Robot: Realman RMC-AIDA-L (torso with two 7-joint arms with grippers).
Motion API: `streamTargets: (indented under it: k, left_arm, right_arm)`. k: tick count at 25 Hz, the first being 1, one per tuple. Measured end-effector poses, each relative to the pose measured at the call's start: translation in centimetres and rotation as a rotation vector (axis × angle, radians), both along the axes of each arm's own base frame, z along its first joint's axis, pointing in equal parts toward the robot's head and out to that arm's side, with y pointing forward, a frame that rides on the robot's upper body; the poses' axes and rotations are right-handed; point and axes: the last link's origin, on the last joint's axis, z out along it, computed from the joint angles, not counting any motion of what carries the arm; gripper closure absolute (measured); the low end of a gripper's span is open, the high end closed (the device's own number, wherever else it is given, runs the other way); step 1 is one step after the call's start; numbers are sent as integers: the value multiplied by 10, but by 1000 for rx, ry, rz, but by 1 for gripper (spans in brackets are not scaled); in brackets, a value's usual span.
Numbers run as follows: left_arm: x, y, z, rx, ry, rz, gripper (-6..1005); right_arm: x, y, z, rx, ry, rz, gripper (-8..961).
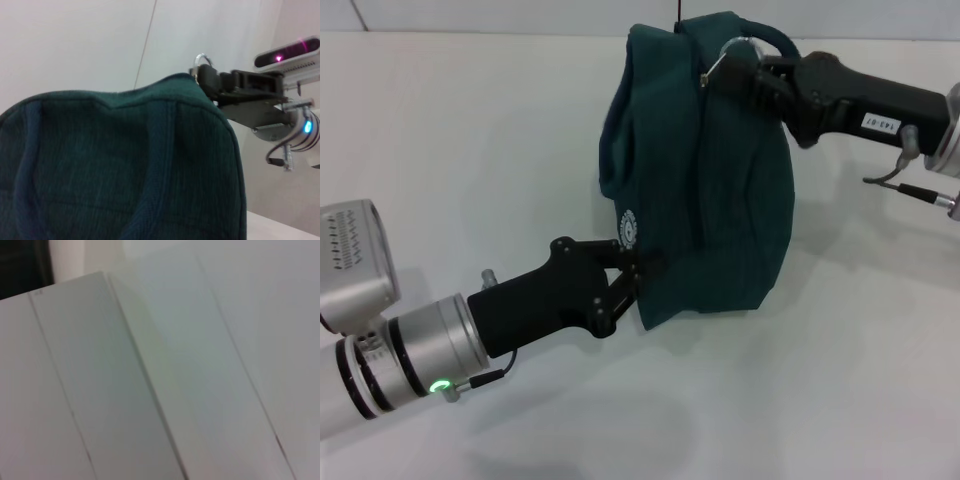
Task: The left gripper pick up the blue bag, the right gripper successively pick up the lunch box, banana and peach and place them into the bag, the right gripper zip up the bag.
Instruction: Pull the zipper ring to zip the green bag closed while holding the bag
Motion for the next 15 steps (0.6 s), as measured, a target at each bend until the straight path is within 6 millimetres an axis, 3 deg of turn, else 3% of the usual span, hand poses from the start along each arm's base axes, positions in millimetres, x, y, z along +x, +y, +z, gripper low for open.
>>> streamTargets:
  k: [8,15]
  left_arm:
    - [0,-1,0,-5,-1,-2,921]
    - [2,-4,15,48,-92,-4,914]
  right_arm:
    - [2,-1,-1,9,-8,3,944]
    - [9,-20,-8,-6,-33,85,944]
